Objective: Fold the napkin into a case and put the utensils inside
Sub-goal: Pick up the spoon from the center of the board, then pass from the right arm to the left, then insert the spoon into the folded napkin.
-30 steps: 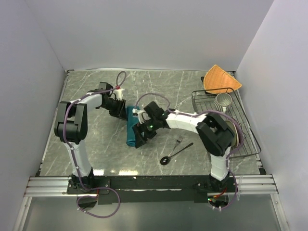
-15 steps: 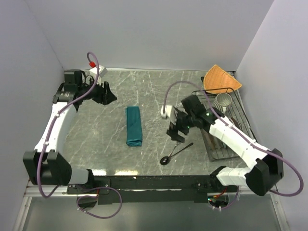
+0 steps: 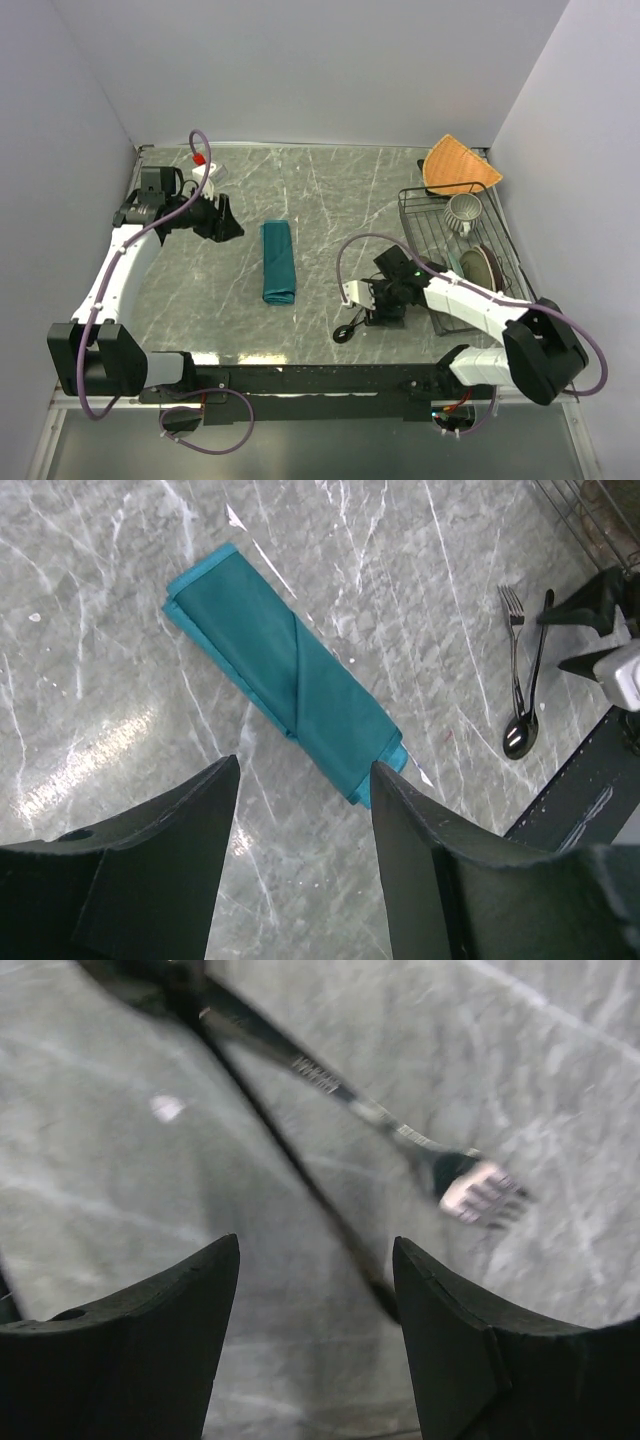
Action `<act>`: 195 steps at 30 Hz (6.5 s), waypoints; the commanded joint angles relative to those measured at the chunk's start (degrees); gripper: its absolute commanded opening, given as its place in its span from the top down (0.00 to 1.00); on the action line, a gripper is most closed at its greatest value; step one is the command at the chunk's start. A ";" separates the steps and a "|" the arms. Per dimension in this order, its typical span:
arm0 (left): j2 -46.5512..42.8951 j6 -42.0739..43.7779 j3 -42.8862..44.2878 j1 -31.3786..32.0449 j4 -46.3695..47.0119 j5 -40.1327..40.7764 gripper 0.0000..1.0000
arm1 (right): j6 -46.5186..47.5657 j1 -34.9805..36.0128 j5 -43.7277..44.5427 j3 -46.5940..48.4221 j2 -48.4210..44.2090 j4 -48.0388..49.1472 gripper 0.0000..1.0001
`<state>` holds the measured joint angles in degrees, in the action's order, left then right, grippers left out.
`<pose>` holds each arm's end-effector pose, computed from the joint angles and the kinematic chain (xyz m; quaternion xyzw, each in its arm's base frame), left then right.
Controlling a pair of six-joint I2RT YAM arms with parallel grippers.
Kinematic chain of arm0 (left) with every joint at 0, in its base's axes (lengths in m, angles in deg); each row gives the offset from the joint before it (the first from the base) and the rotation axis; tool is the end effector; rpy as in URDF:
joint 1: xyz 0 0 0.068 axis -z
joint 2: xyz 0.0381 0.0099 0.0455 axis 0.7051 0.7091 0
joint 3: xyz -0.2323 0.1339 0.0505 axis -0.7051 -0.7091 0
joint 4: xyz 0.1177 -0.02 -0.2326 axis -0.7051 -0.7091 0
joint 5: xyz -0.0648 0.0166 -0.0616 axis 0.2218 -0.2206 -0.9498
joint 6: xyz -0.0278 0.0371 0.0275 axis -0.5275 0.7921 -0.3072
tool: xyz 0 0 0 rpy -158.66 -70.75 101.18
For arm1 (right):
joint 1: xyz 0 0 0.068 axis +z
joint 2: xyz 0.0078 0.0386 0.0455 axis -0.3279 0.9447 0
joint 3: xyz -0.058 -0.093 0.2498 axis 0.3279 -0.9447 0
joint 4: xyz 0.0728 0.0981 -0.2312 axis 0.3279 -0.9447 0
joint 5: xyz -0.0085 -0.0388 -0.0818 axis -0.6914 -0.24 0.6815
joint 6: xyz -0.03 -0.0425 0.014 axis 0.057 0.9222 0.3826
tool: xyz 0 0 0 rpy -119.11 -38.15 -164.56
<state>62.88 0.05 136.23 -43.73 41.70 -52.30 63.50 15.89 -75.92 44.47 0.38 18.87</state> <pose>0.2662 -0.0288 0.3207 0.2203 0.8513 -0.2977 0.3716 0.1632 0.1274 0.1666 -0.7240 0.6512 0.1122 0.1978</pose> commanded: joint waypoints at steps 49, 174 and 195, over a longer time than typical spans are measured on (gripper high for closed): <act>2.28 -58.86 12.40 6.80 46.80 -19.64 0.37 | -116.36 -9.19 -35.39 31.11 9.06 71.49 1.00; 46.07 -43.48 35.26 18.23 -7.95 28.97 0.99 | -59.07 -8.13 -12.27 25.20 7.66 19.41 0.24; 40.53 -43.22 25.77 19.99 -4.43 28.80 0.99 | -59.34 -8.04 -12.19 23.62 6.78 19.67 0.24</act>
<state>107.49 -42.11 163.33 -24.45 36.94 -22.29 3.76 7.49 -88.22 68.49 9.26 37.30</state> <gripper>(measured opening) 0.031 0.760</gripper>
